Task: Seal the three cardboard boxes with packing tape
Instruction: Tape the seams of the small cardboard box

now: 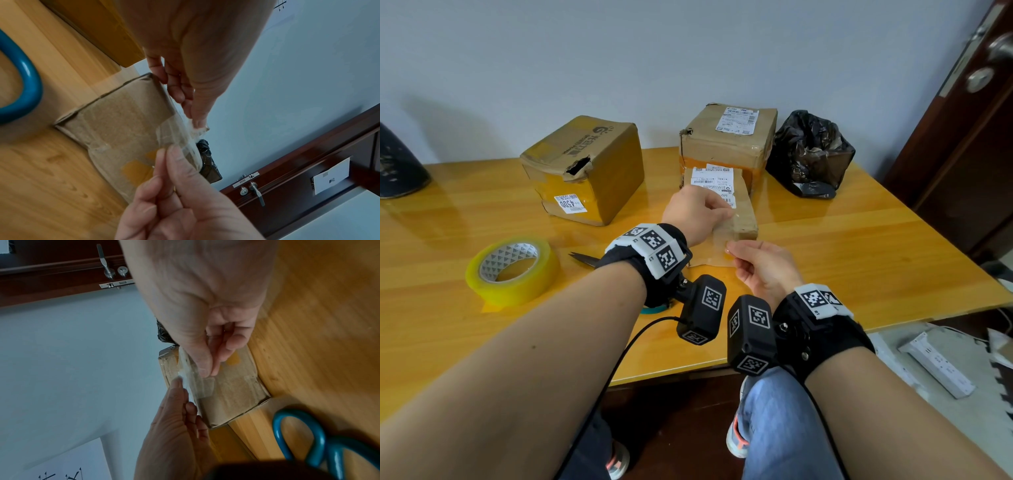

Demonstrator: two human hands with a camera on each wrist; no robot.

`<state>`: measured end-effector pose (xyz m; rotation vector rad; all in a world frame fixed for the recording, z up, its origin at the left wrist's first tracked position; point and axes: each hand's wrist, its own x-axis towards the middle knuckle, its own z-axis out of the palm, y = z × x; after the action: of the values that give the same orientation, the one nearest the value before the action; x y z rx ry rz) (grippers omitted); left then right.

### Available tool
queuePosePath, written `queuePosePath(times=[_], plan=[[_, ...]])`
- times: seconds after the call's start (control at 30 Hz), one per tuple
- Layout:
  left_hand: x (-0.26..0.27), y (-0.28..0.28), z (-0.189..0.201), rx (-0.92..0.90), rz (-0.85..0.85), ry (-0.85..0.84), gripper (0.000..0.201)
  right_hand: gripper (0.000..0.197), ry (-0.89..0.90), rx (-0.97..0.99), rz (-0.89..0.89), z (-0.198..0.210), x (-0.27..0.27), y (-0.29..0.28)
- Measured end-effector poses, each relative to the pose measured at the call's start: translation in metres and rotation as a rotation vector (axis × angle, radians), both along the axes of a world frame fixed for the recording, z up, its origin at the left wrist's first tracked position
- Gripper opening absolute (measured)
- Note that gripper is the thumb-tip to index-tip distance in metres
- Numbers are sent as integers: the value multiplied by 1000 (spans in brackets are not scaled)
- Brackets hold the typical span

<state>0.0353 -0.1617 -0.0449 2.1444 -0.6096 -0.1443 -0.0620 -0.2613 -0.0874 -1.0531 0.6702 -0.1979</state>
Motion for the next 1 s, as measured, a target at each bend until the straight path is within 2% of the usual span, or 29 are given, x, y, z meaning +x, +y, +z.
queuePosePath(times=[0.33,0.87,1.0], plan=[[2,0,-2,-1,5,-3,7,14,-21,5,-10,0,1,2],[0,-3,-6,43,13,-63,17,13,-13,15,-15,-5,4,-1],[0,-3,-7,29,10,-59,13,13,-4,1,-25,-5,4,0]])
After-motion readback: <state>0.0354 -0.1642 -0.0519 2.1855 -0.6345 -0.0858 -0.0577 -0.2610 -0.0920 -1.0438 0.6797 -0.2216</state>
